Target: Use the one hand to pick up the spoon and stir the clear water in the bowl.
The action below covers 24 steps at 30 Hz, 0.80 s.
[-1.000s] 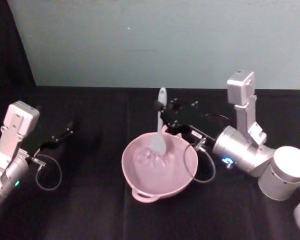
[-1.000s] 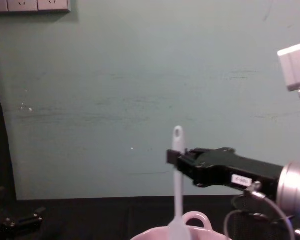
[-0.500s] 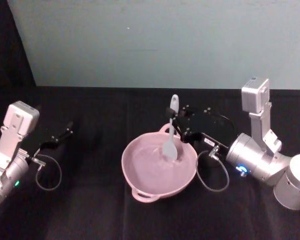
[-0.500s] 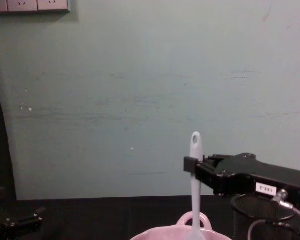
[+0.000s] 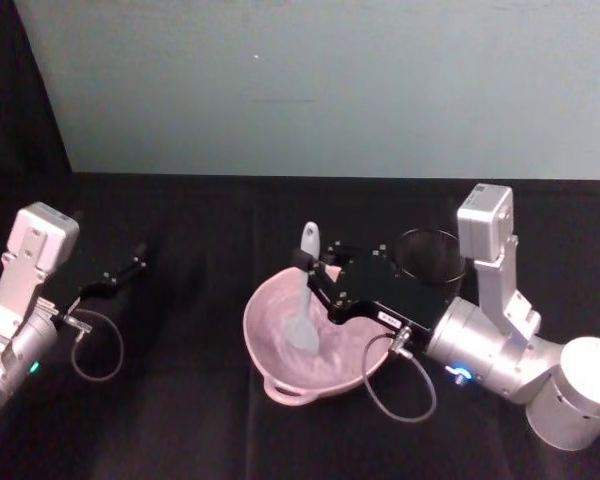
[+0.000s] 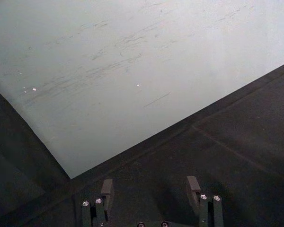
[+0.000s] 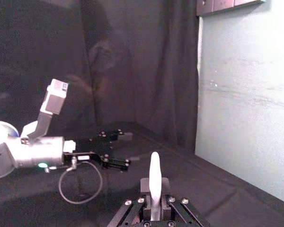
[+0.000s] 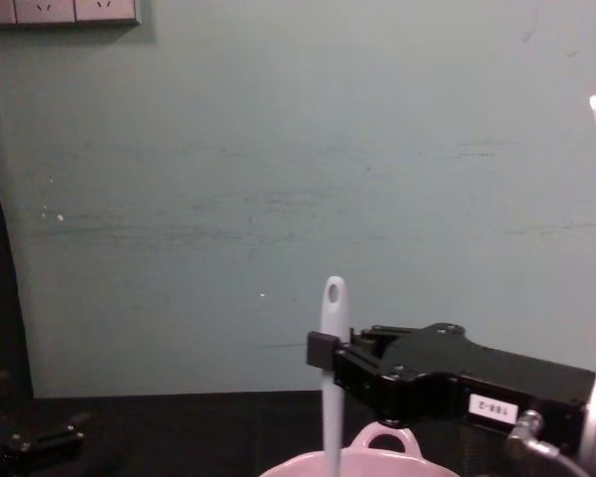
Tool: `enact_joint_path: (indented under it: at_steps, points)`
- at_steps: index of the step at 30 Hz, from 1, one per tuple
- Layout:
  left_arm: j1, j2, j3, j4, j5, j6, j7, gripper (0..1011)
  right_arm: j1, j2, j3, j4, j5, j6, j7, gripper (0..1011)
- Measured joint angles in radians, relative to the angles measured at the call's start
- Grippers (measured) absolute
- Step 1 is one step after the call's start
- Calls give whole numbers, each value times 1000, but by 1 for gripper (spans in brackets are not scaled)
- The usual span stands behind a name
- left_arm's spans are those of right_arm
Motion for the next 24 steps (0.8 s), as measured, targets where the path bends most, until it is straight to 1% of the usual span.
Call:
enact_joint_path:
  at_steps: [5,11,14,15,17,20,22,24]
  points:
    - [0,0,0,0,0,0,0,1005,15,-21,-13,20,1,-7,1,120]
    - [0,0,0,0,0,0,0,1005,56,-62,-26,82,6,-16,6,120]
    - [0,0,0,0,0,0,0,1005,76,-77,-29,116,-5,-21,-3,120]
    - [0,0,0,0,0,0,0,1005,76,-77,-29,116,-5,-21,-3,120]
    - [0,0,0,0,0,0,0,1005,89,-85,-26,138,-14,-24,-16,120]
    - [0,0,0,0,0,0,0,1005,99,-88,-10,161,-41,-31,-55,120]
    - [0,0,0,0,0,0,0,1005,99,-88,-4,162,-46,-32,-63,120]
    - [0,0,0,0,0,0,0,1005,98,-84,13,164,-55,-32,-82,120]
